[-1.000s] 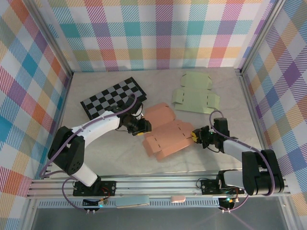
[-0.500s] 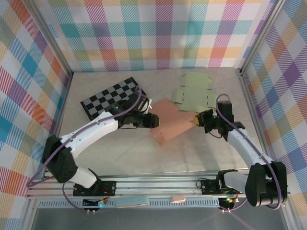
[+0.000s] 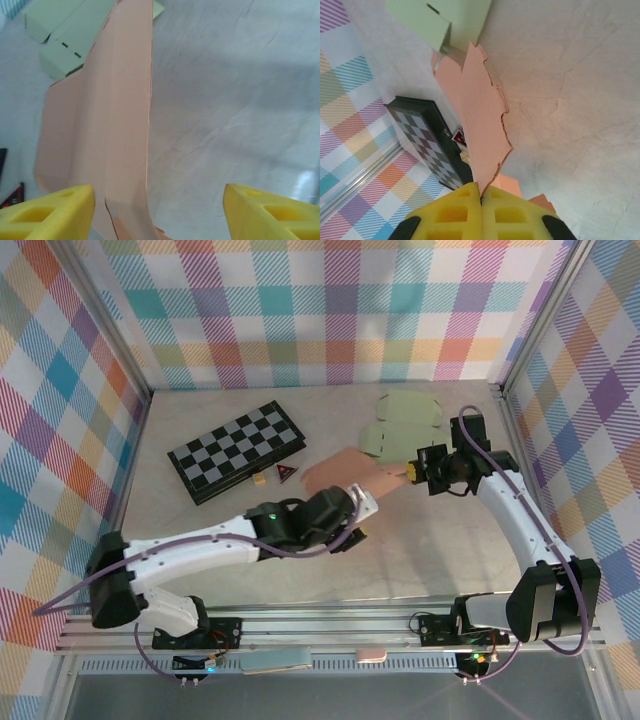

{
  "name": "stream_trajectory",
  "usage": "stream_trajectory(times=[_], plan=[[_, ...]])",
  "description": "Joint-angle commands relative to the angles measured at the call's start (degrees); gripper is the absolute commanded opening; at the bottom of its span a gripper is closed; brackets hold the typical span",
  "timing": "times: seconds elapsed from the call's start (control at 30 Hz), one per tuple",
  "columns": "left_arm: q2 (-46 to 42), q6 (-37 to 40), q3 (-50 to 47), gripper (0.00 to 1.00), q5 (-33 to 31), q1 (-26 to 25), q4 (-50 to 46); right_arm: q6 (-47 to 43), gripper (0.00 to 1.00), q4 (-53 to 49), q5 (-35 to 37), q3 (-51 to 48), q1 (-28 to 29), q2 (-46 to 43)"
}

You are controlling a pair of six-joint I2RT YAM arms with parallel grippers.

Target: Fold the paper box

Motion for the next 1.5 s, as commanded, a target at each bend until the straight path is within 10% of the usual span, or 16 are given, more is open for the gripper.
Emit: stream_trajectory(times=[0.0,0.27,0.43,0.6,0.77,1.0,1.23,1.47], plan=[[2.4,5.5,1.8,0.68,-13.0,-0.9,3.6,1.9,0.0,-5.1,0.3,2.6,0.5,0.5],[9.7,9.5,5.9,0.56,-21.2,-0.7,5.3,2.3,0.0,-7.6,-0.3,4.4,0.8,0.7],[10.2,10.5,7.6,0.01,-20.9,-0.7,4.6,1.4,0.02,-7.1,-0.3,6.4,0.7,0.9],[6.6,9.5,11.3,0.0,-18.6,1.3,4.7,-9.1,0.55,-11.4,4.6,18.9,-1.6,2.1],[4.4,0.3,21.7,0.0,-1.0,8.3,-3.6,-20.3,0.83,-17.6,14.5,34.4,-4.8,2.6],[5.3,-16.8,32.4,0.0,28.4,20.7,-12.2,-29.4,0.86,-25.8,24.0,48.2,-5.1,5.9],[6.2,-24.5,28.1,0.0,35.3,31.6,-16.4,-29.5,0.82,-26.8,20.4,44.0,-4.8,5.9],[14.4,-12.6,25.9,0.0,32.4,32.8,-20.8,-27.3,0.78,-24.9,18.3,37.2,1.7,6.1]])
